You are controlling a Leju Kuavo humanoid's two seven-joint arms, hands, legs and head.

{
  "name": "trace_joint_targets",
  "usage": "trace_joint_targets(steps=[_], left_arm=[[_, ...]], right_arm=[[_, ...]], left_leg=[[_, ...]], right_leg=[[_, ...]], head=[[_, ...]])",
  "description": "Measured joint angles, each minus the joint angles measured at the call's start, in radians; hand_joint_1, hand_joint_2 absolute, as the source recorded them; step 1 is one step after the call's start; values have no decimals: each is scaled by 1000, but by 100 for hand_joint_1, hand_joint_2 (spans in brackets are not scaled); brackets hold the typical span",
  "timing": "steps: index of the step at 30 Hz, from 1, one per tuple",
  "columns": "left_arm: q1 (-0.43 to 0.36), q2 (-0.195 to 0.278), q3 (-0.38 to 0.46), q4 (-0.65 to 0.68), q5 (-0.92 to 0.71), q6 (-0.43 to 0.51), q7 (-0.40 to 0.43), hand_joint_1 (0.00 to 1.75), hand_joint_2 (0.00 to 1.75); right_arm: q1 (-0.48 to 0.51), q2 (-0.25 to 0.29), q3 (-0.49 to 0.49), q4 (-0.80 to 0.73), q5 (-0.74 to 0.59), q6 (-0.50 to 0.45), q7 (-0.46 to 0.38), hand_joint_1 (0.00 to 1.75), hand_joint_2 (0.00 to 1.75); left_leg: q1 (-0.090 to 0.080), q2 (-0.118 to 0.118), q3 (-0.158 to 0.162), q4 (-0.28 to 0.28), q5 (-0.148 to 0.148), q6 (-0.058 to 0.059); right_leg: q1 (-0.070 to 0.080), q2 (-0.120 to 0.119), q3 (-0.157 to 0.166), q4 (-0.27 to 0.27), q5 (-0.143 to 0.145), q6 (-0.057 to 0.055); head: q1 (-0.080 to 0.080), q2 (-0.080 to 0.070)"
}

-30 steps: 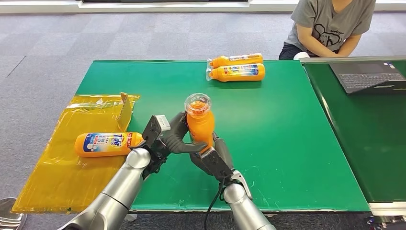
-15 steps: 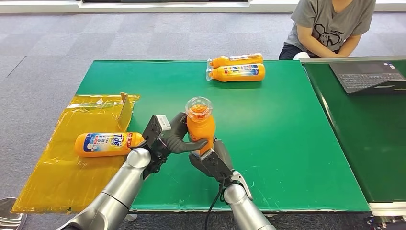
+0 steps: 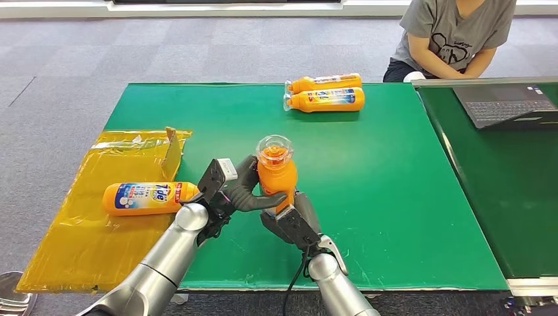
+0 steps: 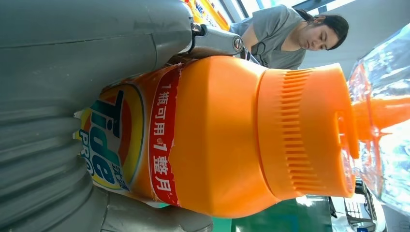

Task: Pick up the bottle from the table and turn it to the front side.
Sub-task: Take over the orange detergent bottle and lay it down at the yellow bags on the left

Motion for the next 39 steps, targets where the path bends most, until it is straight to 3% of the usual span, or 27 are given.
trace_joint_targets(steps=[4,7,8,11,13,16,21,36,39], left_arm=[[2,0,0,2,-6,17,-2,175,175],[6,0,-3,0,-77,120,-9,175,175],[8,0,-6,-4,-122,183,-9,175,175],[0,5,-14,-17,-267,407,12,175,175],[-11,21,-12,-28,-335,516,31,175,175],[-16,40,-3,-49,-394,587,45,175,175],[-13,57,10,-93,-469,650,66,175,175],[39,71,43,-245,-660,704,117,175,175],[36,77,31,-254,-857,798,166,175,175]], right_arm=[[2,0,-1,0,6,-2,2,169,175],[1,-1,-2,0,17,-10,9,38,175],[0,-1,-3,1,22,-10,15,0,131],[-1,-4,-4,1,62,10,42,0,0],[8,-11,-3,1,103,21,64,0,0],[19,-22,-3,1,137,22,80,0,0],[21,-36,-3,0,154,17,87,0,0],[40,-55,-3,-5,161,18,83,0,0],[40,-55,-3,-5,168,19,84,0,0]], left_leg=[[0,0,0,0,0,0],[0,0,0,0,0,0],[0,0,0,0,0,0],[0,1,0,0,0,0],[0,3,0,0,0,0],[0,1,-1,0,1,-1],[0,0,-2,0,2,-1],[0,0,-1,0,2,-1],[0,0,-1,0,2,-1]], right_leg=[[0,0,0,0,0,0],[0,0,0,0,0,0],[0,0,0,0,0,0],[0,0,0,0,0,0],[0,1,0,0,1,-1],[1,-1,-1,0,1,-1],[0,-1,-1,0,1,-1],[0,0,-1,0,1,-1],[0,0,-1,0,2,-1]], head=[[0,0],[0,0],[0,0],[0,0],[0,0],[0,0],[0,0],[0,0],[0,0]])
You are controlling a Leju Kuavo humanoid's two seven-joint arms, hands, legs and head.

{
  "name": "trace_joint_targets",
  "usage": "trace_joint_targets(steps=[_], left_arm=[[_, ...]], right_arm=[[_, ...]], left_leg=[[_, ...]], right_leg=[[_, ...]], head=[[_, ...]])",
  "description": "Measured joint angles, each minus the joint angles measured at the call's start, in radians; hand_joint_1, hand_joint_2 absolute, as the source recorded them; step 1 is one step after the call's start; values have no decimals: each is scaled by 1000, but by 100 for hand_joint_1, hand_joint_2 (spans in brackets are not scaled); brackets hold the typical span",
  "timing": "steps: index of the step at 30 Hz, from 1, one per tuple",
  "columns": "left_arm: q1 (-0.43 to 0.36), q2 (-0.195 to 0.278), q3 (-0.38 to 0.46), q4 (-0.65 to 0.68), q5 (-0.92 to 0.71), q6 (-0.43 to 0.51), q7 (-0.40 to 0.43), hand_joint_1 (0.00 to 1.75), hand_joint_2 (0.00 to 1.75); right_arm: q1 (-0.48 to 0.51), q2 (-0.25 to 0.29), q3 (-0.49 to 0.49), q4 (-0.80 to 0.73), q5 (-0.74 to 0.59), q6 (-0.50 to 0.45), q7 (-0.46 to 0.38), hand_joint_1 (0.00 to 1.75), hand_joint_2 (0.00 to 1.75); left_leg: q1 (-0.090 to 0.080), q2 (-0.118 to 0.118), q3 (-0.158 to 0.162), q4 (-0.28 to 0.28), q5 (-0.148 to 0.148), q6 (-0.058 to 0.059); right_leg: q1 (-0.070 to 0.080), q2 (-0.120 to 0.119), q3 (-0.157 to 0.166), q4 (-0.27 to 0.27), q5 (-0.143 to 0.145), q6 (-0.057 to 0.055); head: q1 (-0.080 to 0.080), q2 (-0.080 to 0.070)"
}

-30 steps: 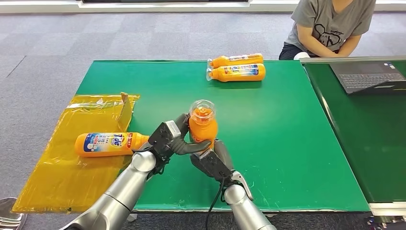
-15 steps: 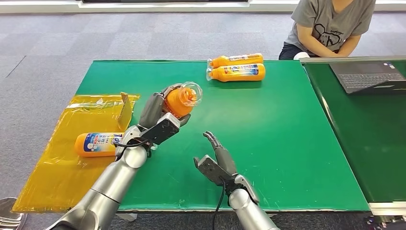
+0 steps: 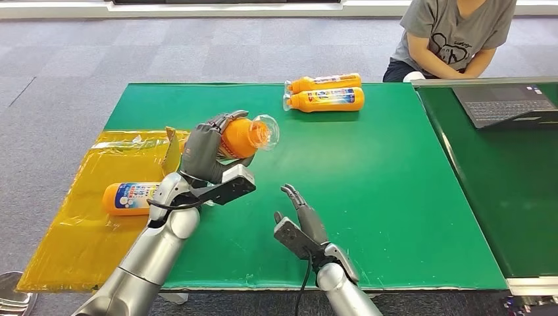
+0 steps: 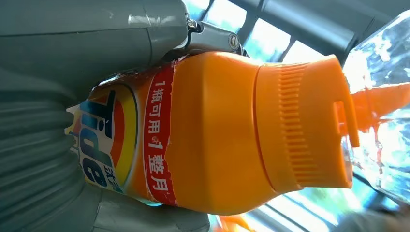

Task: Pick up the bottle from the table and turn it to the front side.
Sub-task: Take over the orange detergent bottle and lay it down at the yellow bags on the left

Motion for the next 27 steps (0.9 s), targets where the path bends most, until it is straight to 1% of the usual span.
trace_joint_targets(steps=[2,4,6,9,13,16,20,23,27], left_arm=[[-14,9,-29,-4,-212,57,60,175,175],[-33,21,-71,-4,-398,65,119,175,175],[-49,32,-116,-1,-522,56,161,175,175],[-68,45,-173,19,-626,51,199,175,175],[-97,54,-245,114,-655,28,189,175,175],[-126,51,-310,259,-655,-13,178,175,175],[-139,39,-386,419,-659,-56,193,175,175],[-145,38,-419,498,-662,-91,215,175,175],[-155,38,-445,556,-663,-99,219,175,175]], right_arm=[[0,0,-1,0,6,1,4,0,0],[0,0,-1,0,11,2,10,0,0],[0,0,-4,0,16,1,15,0,0],[5,0,-11,0,21,-6,16,0,0],[26,-1,-29,0,25,-12,4,0,0],[43,-4,-36,0,35,-18,1,0,0],[53,-8,-43,0,37,-19,5,0,0],[55,-12,-49,-2,37,-21,8,0,0],[55,-14,-51,-5,37,-21,8,0,0]], left_leg=[[0,0,0,0,0,0],[0,-1,0,0,0,1],[0,0,0,0,0,1],[0,1,0,0,0,1],[0,1,0,0,0,1],[0,2,0,0,0,1],[0,3,-1,0,0,1],[0,5,-1,0,0,1],[0,4,-1,0,0,1]], right_leg=[[0,-1,0,0,0,0],[0,-1,0,0,0,0],[0,0,0,0,0,0],[-1,1,0,0,0,1],[-1,1,0,0,0,1],[0,2,-1,0,1,0],[0,3,-2,0,1,0],[0,4,-2,0,1,0],[0,3,-2,0,1,0]], head=[[0,0],[0,0],[0,0],[0,0],[0,0],[0,0],[0,0],[0,0],[0,0]])
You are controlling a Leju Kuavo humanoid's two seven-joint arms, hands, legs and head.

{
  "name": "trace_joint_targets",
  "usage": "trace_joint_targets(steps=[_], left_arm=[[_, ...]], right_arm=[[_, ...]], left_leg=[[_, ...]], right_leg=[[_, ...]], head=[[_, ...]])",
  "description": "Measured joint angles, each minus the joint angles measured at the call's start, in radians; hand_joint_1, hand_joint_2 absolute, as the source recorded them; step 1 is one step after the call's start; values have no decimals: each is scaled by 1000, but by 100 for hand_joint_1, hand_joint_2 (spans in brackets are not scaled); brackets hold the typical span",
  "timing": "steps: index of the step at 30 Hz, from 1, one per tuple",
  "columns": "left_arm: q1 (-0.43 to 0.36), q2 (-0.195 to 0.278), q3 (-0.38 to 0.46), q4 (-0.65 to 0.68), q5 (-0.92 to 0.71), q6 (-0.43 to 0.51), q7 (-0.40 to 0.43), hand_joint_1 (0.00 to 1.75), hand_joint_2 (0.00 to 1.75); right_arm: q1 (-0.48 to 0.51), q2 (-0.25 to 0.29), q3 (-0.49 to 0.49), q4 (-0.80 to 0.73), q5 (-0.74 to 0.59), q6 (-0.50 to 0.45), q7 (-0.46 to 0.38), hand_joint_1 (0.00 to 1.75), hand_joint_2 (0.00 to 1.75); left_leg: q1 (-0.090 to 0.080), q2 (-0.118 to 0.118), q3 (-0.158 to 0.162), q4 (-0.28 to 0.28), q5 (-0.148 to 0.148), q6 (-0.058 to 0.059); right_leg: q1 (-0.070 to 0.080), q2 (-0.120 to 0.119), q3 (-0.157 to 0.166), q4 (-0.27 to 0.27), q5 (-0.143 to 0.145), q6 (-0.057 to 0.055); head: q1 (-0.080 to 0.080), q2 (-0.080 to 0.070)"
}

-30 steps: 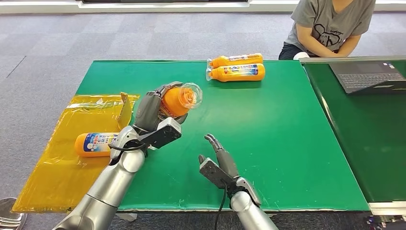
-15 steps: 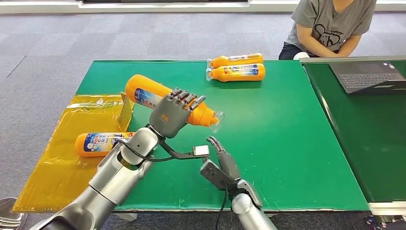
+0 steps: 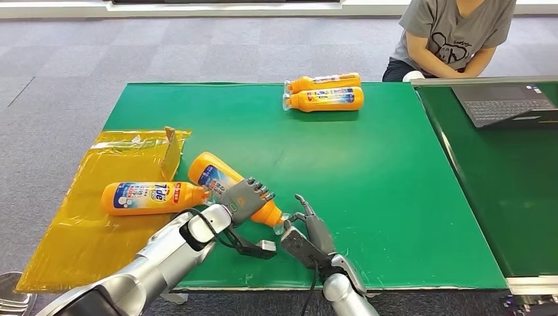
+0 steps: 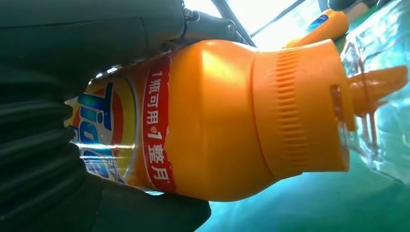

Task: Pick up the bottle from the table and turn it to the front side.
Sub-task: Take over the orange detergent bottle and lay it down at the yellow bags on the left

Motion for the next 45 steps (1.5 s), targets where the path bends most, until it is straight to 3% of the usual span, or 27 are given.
trace_joint_targets(steps=[45], left_arm=[[-36,-11,-33,66,0,0,2,175,175]], right_arm=[[0,-1,-1,-6,0,0,0,0,0]], left_leg=[[0,0,1,0,1,0]], right_leg=[[0,0,1,0,2,0]], head=[[0,0]])
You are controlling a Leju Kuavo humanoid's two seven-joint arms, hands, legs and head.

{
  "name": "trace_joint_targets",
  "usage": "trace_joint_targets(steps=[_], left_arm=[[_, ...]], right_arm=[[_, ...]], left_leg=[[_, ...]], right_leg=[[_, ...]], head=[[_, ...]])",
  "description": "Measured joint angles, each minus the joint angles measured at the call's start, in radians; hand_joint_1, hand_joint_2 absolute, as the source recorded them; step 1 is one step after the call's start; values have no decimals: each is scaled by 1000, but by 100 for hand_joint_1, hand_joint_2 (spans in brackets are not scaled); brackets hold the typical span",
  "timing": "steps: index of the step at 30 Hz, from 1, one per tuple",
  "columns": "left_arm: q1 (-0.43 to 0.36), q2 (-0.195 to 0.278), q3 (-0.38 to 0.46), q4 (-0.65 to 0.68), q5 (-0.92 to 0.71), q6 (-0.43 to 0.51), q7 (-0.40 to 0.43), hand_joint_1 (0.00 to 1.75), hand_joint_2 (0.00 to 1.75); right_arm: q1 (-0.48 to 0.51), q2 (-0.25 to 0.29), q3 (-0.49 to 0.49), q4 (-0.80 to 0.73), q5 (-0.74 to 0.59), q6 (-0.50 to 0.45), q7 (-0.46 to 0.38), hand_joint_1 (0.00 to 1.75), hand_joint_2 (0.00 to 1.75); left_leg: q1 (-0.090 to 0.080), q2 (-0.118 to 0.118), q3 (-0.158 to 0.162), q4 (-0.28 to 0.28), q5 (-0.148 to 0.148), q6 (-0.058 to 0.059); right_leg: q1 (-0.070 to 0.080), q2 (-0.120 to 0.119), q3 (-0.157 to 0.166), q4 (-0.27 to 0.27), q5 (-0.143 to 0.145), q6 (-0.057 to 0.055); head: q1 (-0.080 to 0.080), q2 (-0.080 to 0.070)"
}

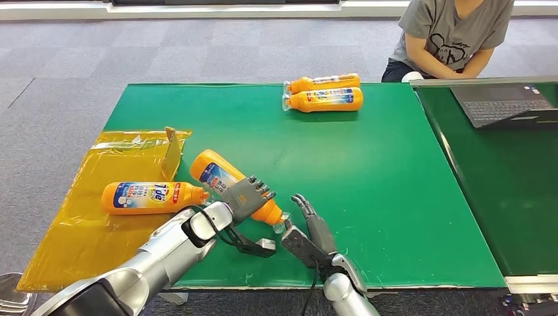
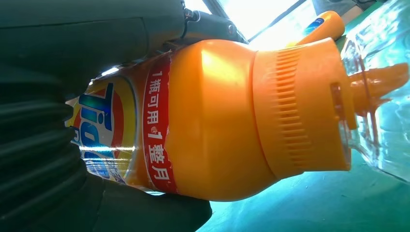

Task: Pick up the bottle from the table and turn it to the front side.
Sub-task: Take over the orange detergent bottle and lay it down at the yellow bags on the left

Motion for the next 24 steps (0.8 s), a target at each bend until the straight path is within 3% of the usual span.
trace_joint_targets(steps=[7,9,11,14,16,19,22,24], left_arm=[[0,0,0,1,0,0,0,175,175],[-1,0,0,1,0,5,5,175,175],[22,14,13,-38,17,59,70,175,175],[99,90,132,-243,93,305,228,175,175],[129,131,304,-382,109,421,230,175,175],[177,155,549,-525,70,437,211,175,175],[252,163,681,-628,39,437,222,175,175],[303,165,744,-691,31,437,226,175,175]], right_arm=[[0,0,0,0,0,0,0,0,0],[0,0,0,-1,3,-4,2,0,87],[10,0,0,-11,41,-55,34,0,175],[89,-7,0,-126,159,-216,129,0,175],[177,-19,1,-296,265,-281,223,0,175],[309,-44,-2,-581,504,-299,419,0,175],[423,-64,-17,-799,708,-300,577,0,175],[481,-74,-30,-907,774,-305,628,0,175]], left_leg=[[0,0,0,0,0,0],[0,0,0,0,0,0],[0,1,0,0,0,0],[1,3,-2,0,1,-1],[2,3,-4,0,0,-1],[2,4,-3,-1,-2,-2],[2,0,-4,-2,-2,-2],[2,1,-5,-1,-3,-2]], right_leg=[[0,0,0,0,0,0],[0,0,0,0,0,0],[0,1,0,0,0,0],[1,2,-4,0,1,-1],[1,3,-6,1,1,-2],[1,3,-6,1,-1,-3],[2,0,-5,1,-4,-3],[2,0,-6,0,-4,-3]], head=[[0,0],[0,0],[0,0],[0,0],[0,0],[0,0],[0,0],[0,0]])
